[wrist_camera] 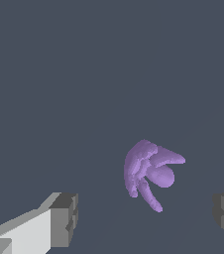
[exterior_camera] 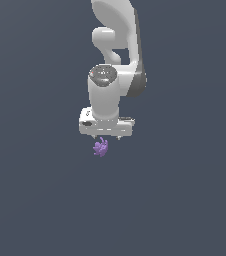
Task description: Pick up the object and move it to a goal position.
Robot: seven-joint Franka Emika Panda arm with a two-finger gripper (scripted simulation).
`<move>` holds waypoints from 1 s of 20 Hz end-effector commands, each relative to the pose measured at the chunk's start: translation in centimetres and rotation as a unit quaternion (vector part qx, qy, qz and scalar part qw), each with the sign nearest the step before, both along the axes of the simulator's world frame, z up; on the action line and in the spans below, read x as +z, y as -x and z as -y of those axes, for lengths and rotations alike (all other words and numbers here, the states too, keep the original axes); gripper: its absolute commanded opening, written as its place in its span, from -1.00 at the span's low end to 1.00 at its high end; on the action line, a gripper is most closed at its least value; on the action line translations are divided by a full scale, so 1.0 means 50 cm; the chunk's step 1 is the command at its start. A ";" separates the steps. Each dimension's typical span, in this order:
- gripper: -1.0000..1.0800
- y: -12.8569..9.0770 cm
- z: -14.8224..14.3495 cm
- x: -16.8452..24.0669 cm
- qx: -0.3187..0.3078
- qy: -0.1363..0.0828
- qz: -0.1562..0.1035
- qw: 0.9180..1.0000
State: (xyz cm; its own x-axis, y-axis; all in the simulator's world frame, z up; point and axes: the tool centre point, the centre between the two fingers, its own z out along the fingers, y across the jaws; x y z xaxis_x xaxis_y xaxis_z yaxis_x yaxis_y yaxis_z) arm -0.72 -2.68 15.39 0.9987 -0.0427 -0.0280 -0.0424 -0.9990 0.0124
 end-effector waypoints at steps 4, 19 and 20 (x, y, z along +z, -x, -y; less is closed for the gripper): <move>0.92 -0.001 -0.008 0.004 -0.001 -0.002 0.001 1.000; 0.92 -0.003 -0.035 0.011 -0.022 -0.012 0.008 1.000; 0.92 -0.002 -0.031 0.006 -0.029 -0.012 0.008 0.999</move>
State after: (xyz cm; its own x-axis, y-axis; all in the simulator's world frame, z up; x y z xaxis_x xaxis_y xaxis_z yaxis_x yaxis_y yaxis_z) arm -0.57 -0.90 16.00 0.9964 -0.0839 -0.0140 -0.0840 -0.9964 -0.0134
